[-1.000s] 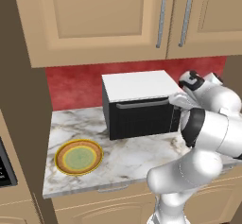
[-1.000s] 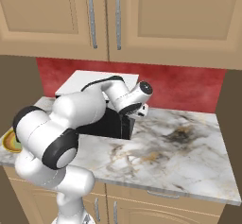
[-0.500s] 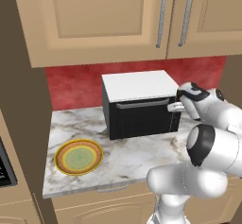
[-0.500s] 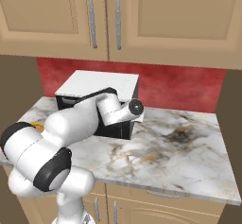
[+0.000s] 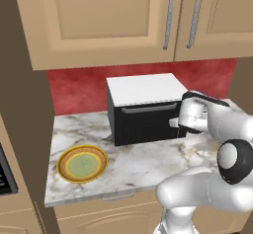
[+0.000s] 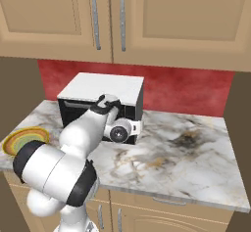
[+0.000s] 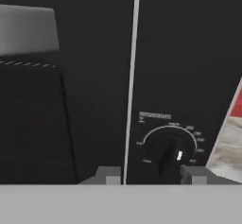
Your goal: Pull the toaster oven rack outwards. Pick up the baguette from the plate and place it on the toaster oven rack. Close the toaster oven door fully and set the temperature to the lowest setting.
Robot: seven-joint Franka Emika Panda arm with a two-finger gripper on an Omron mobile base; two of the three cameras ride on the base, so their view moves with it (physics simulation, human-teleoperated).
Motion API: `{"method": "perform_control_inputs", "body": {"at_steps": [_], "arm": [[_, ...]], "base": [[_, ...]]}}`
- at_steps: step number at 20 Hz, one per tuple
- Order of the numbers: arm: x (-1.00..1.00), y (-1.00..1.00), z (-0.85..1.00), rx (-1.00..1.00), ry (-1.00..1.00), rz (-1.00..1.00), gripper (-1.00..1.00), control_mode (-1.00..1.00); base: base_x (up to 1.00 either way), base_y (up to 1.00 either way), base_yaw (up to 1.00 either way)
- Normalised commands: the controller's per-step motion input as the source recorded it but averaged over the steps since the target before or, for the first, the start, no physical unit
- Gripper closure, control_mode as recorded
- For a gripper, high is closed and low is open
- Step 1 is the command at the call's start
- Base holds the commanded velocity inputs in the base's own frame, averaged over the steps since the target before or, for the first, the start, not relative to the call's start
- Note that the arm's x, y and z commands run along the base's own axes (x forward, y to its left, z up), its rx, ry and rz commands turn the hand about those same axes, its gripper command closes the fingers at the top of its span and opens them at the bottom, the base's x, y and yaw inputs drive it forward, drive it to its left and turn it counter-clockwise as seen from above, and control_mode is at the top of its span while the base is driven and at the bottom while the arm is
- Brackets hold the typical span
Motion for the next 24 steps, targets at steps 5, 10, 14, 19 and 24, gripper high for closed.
{"method": "perform_control_inputs", "body": {"at_steps": [5,10,14,19,24], "arm": [[0.45,0.54,0.0,-0.52,-0.41,-0.01,1.0,-1.0],[0.46,0.47,0.0,-0.57,-0.24,0.0,1.0,-1.0],[0.43,0.47,0.0,-0.6,-0.26,0.0,1.0,-1.0],[0.41,0.51,0.0,-0.62,-0.31,0.01,1.0,-1.0],[0.47,0.48,0.0,-0.57,-0.31,0.13,1.0,-1.0]], "base": [[0.0,0.0,0.0],[0.0,0.0,0.0],[0.0,0.0,0.0],[0.0,0.0,0.0],[0.0,0.0,0.0]]}}
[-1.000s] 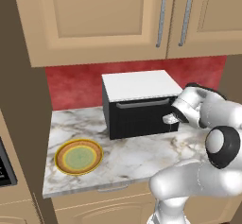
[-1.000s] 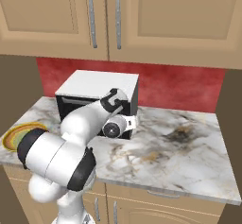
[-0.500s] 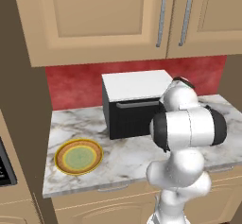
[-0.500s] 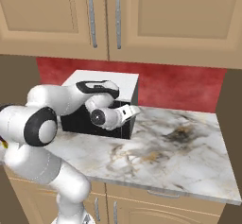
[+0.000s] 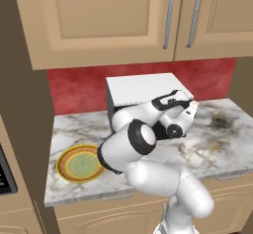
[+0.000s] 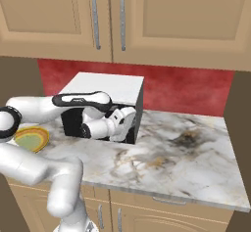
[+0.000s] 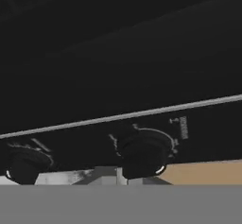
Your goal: Pull the toaster oven rack outwards. Pick up the baguette from the plate and place it on the toaster oven rack. Close the toaster oven door fully and set the temperature to the lowest setting.
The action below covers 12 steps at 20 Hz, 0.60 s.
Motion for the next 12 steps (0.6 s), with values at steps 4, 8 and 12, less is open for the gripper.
{"method": "perform_control_inputs", "body": {"at_steps": [4,8,12], "arm": [[0.62,0.32,0.0,-0.41,-0.2,0.35,1.0,-1.0],[0.7,0.06,0.0,-0.32,-0.02,0.55,1.0,-1.0],[0.58,0.0,0.0,-0.33,0.0,0.63,1.0,-1.0]], "base": [[0.0,0.0,0.0],[0.0,0.0,0.0],[0.0,0.0,0.0]]}}
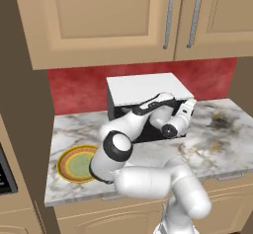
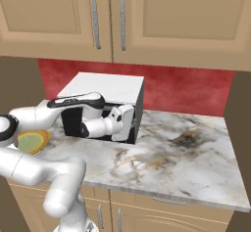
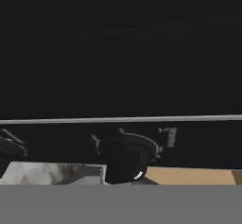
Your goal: Pull the toaster oven rack outwards. Pick up the baguette from the plate and place it on the toaster oven rack. Close the toaster oven door fully and set the temperature to the lowest setting.
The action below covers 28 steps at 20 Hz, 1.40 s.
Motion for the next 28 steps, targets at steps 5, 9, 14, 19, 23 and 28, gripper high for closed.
{"method": "perform_control_inputs", "body": {"at_steps": [5,9,14,19,23,28], "arm": [[0.31,0.0,0.0,-0.36,0.01,0.7,1.0,-1.0],[0.12,0.0,0.0,-0.36,0.02,0.76,1.0,-1.0],[0.0,0.0,0.0,-0.33,0.0,0.86,1.0,-1.0],[-0.05,0.01,0.0,-0.19,0.11,0.93,1.0,-1.0],[-0.22,0.17,0.0,-0.05,0.28,0.92,1.0,-1.0],[-0.22,0.25,0.04,0.0,0.37,0.9,1.0,-1.0]], "base": [[0.0,0.0,0.0],[0.0,0.0,0.0],[0.0,0.0,0.0],[0.0,0.0,0.0],[0.0,0.0,0.0],[0.0,0.0,0.0]]}}
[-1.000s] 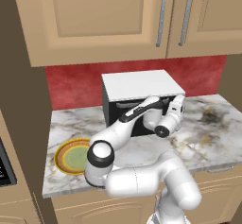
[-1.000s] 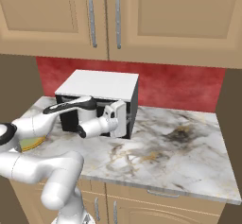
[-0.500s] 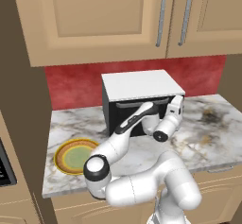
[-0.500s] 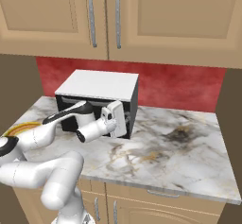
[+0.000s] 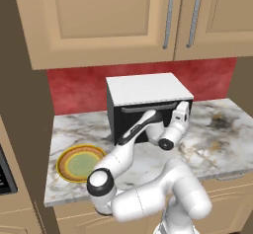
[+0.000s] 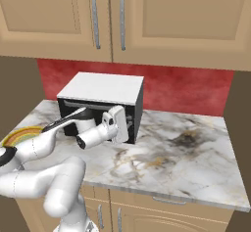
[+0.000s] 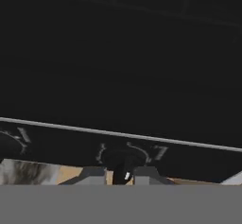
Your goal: Pull the toaster oven rack outwards. Pick up the baguette from the plate and place it on the toaster oven rack. Close the toaster oven door fully and set the temperature to the lowest setting.
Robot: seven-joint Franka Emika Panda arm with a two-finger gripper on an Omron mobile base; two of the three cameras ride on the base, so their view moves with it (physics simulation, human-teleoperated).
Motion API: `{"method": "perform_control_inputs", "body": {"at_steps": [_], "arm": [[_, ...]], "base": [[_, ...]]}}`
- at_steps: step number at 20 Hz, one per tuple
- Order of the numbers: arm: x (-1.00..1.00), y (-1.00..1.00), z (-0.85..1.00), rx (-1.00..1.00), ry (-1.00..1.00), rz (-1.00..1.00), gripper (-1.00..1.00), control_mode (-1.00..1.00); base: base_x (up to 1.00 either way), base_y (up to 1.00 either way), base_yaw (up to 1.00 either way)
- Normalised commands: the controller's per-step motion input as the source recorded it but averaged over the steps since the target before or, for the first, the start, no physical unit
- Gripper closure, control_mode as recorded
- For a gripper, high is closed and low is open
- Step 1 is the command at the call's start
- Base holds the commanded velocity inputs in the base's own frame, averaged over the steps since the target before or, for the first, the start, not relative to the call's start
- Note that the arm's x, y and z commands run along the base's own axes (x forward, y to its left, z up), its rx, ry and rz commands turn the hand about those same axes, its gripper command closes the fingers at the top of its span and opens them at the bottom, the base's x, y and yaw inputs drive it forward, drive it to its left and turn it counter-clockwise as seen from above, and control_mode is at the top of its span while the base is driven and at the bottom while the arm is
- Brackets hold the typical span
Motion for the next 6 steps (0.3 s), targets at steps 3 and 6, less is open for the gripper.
{"method": "perform_control_inputs", "body": {"at_steps": [3,6], "arm": [[-0.19,0.18,0.13,0.0,0.34,0.88,1.0,-1.0],[-0.26,0.03,0.19,0.0,0.24,0.87,1.0,-1.0]], "base": [[0.0,0.0,0.0],[0.0,0.0,0.0]]}}
